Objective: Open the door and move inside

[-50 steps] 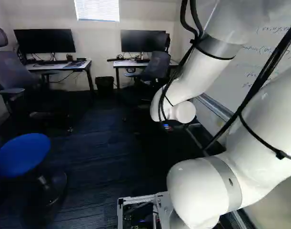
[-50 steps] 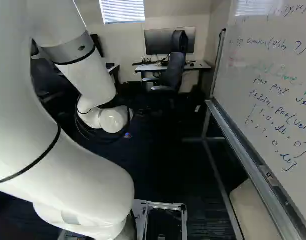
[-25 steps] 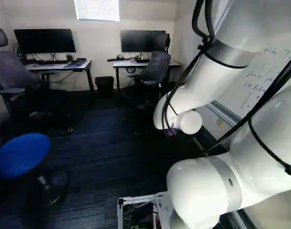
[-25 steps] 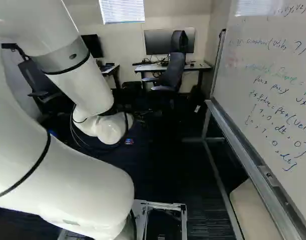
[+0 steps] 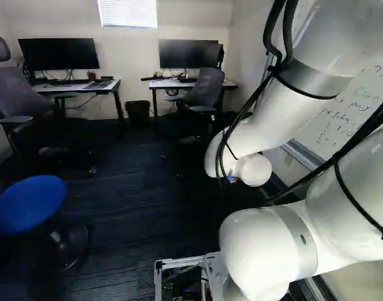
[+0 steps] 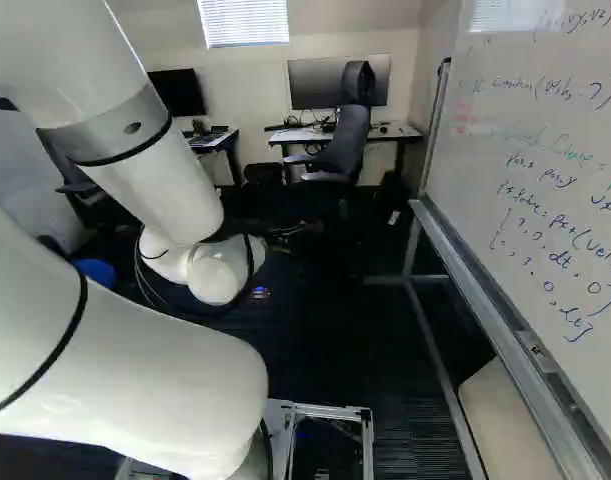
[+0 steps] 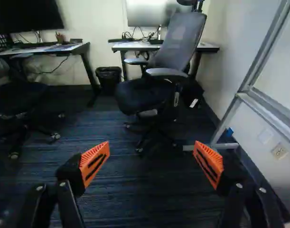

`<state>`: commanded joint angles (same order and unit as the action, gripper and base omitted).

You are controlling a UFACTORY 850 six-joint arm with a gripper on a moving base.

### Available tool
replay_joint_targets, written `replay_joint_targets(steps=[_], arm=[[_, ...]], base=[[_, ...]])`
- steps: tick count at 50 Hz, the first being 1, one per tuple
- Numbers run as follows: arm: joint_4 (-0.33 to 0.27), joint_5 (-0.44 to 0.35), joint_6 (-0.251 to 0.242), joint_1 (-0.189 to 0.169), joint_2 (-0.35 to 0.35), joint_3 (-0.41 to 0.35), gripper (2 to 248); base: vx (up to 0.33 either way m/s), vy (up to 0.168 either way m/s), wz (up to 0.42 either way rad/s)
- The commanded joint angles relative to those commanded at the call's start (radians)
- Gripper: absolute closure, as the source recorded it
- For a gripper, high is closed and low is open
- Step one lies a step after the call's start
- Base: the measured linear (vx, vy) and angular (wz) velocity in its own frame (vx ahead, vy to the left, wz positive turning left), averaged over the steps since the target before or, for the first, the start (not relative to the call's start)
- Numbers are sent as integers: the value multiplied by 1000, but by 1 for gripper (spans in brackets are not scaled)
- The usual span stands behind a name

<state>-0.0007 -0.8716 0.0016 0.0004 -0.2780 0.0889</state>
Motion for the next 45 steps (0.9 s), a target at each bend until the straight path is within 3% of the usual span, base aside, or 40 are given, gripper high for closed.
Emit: replay_joint_targets(steps=[45], arm=[[1, -1, -2, 0, -1, -2, 3]], base=[[0, 0, 0]])
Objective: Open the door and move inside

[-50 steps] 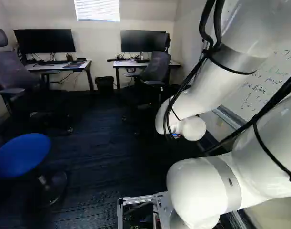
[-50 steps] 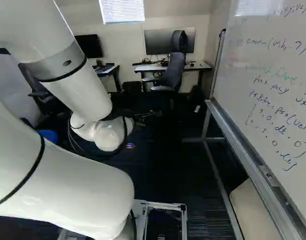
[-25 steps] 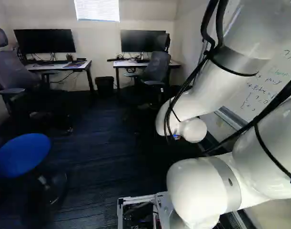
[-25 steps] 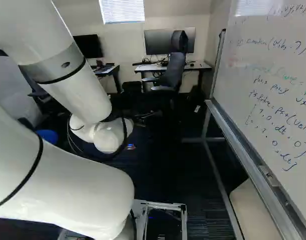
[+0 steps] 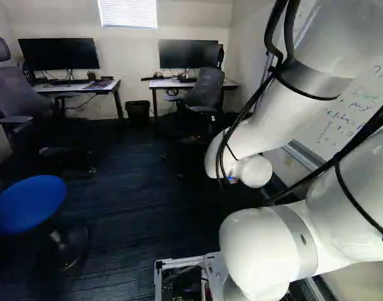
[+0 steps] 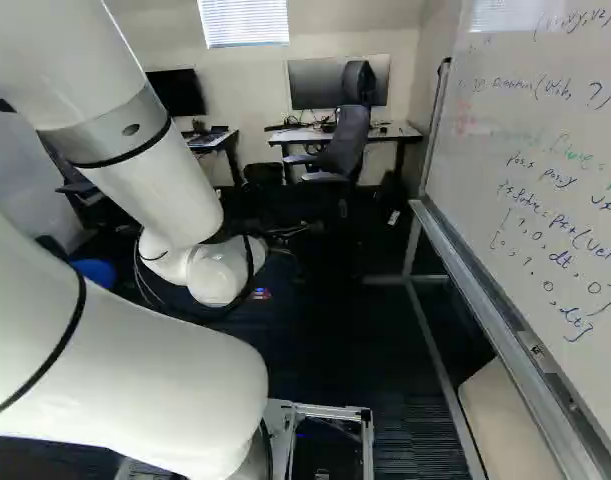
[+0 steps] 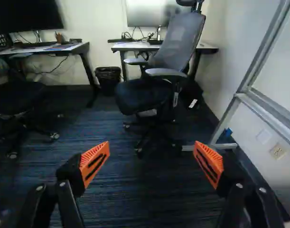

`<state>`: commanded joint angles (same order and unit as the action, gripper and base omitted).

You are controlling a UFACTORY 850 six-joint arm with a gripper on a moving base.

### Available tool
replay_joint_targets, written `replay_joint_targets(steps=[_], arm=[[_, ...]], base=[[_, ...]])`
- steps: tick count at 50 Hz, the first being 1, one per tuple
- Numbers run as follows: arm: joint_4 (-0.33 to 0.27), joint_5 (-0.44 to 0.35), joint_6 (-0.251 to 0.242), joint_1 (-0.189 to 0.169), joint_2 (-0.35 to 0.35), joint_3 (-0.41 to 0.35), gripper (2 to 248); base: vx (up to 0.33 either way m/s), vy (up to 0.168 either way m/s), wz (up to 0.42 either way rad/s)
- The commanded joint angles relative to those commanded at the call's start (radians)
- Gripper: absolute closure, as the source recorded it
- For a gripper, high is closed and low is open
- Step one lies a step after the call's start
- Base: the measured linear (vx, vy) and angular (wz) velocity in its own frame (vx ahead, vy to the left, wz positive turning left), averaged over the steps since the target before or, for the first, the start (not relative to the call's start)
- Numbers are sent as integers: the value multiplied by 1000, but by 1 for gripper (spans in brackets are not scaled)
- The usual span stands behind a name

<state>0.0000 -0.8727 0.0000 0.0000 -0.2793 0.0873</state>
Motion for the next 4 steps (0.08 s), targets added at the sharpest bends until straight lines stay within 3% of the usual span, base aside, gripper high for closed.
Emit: replay_joint_targets(steps=[4], arm=[[0, 0, 0, 0, 0, 0, 3]], base=[[0, 0, 0]])
